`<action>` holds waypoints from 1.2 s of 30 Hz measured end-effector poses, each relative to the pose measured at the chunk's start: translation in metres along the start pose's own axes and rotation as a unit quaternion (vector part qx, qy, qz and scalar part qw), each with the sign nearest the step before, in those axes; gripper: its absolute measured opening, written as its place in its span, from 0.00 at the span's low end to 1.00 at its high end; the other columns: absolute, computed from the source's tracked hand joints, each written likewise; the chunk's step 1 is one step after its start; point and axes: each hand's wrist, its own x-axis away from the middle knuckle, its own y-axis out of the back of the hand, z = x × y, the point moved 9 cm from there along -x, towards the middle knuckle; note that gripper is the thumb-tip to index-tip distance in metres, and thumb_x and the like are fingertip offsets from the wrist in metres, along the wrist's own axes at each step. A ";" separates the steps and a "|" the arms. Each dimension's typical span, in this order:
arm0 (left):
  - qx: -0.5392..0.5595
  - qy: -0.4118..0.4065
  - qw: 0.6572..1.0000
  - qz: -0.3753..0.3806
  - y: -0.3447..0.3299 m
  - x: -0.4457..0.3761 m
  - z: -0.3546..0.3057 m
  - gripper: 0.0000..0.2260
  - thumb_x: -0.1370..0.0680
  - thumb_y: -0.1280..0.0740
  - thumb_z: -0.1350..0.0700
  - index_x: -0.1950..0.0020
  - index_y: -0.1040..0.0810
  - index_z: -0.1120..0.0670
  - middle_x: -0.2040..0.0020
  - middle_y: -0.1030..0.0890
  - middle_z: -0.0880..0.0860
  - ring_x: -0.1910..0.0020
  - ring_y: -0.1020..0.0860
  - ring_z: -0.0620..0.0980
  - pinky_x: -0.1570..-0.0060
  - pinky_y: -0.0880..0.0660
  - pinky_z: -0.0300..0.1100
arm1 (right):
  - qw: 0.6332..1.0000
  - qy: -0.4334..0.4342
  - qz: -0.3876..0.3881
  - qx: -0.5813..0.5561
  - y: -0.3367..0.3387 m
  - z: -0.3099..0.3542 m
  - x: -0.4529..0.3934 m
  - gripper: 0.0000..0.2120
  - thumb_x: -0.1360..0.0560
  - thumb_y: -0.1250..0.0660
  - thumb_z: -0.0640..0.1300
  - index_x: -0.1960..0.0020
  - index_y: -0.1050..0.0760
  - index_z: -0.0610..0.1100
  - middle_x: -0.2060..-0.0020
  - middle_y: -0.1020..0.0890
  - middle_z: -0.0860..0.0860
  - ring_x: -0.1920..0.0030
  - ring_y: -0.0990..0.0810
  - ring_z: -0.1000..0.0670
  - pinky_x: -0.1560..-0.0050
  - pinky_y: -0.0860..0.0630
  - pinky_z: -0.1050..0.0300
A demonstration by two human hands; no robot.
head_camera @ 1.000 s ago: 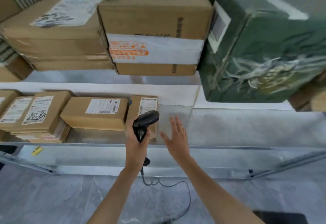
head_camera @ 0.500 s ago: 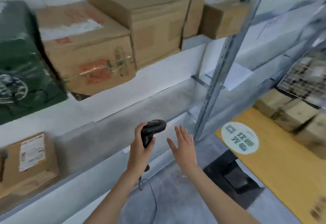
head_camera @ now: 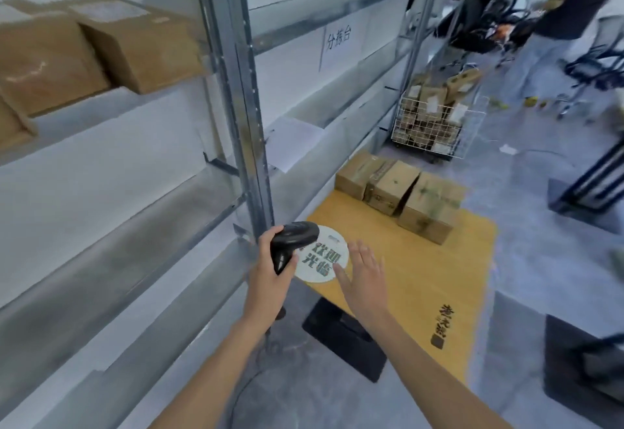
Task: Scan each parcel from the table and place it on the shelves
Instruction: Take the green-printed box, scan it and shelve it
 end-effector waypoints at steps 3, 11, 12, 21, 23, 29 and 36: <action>0.010 -0.016 0.999 0.026 -0.044 -0.011 -0.016 0.27 0.19 0.30 0.56 0.36 0.35 0.26 0.38 0.24 0.36 0.43 0.22 0.38 0.48 0.23 0.35 | 0.999 -0.036 -0.016 0.006 0.029 -0.045 -0.008 0.32 0.16 0.48 0.60 0.17 0.51 0.48 0.18 0.51 0.49 0.18 0.54 0.48 0.20 0.58 0.47; 0.003 -0.042 0.994 0.105 -0.134 -0.050 -0.037 0.26 0.19 0.30 0.54 0.35 0.37 0.27 0.40 0.22 0.41 0.53 0.18 0.45 0.59 0.23 0.33 | 0.988 -0.140 -0.058 0.006 0.079 -0.119 -0.041 0.34 0.16 0.48 0.61 0.17 0.56 0.47 0.18 0.56 0.47 0.18 0.59 0.45 0.20 0.60 0.46; 0.009 -0.041 0.992 0.116 -0.143 -0.056 -0.037 0.26 0.19 0.30 0.54 0.34 0.37 0.27 0.42 0.22 0.35 0.55 0.17 0.44 0.61 0.23 0.34 | 0.987 -0.152 -0.058 0.004 0.081 -0.125 -0.046 0.35 0.16 0.48 0.61 0.17 0.57 0.47 0.18 0.57 0.46 0.18 0.59 0.45 0.20 0.60 0.46; 0.044 -0.039 0.979 0.197 -0.232 -0.142 -0.039 0.28 0.19 0.31 0.58 0.36 0.37 0.27 0.43 0.24 0.32 0.60 0.17 0.46 0.57 0.18 0.43 | 0.971 -0.224 -0.081 0.015 0.103 -0.179 -0.118 0.36 0.16 0.45 0.59 0.17 0.57 0.45 0.18 0.57 0.44 0.18 0.60 0.43 0.20 0.60 0.44; 0.050 -0.040 0.975 0.211 -0.249 -0.165 -0.039 0.27 0.19 0.31 0.58 0.35 0.36 0.29 0.40 0.25 0.35 0.58 0.17 0.48 0.54 0.19 0.44 | 0.966 -0.243 -0.084 0.012 0.106 -0.189 -0.139 0.37 0.16 0.45 0.60 0.17 0.58 0.44 0.18 0.57 0.43 0.18 0.61 0.43 0.20 0.60 0.44; 0.046 -0.043 0.968 0.245 -0.288 -0.226 -0.029 0.27 0.19 0.31 0.59 0.34 0.37 0.29 0.40 0.23 0.39 0.53 0.18 0.50 0.53 0.21 0.39 | 0.953 -0.293 -0.076 -0.005 0.095 -0.210 -0.198 0.39 0.17 0.43 0.58 0.18 0.60 0.42 0.18 0.58 0.42 0.19 0.62 0.42 0.20 0.61 0.45; 0.037 -0.022 0.963 0.265 -0.316 -0.261 0.002 0.30 0.20 0.30 0.61 0.36 0.36 0.27 0.44 0.24 0.29 0.55 0.18 0.49 0.53 0.20 0.40 | 0.929 -0.368 -0.028 -0.011 0.059 -0.227 -0.257 0.44 0.18 0.44 0.64 0.18 0.64 0.41 0.19 0.62 0.41 0.19 0.64 0.39 0.21 0.62 0.41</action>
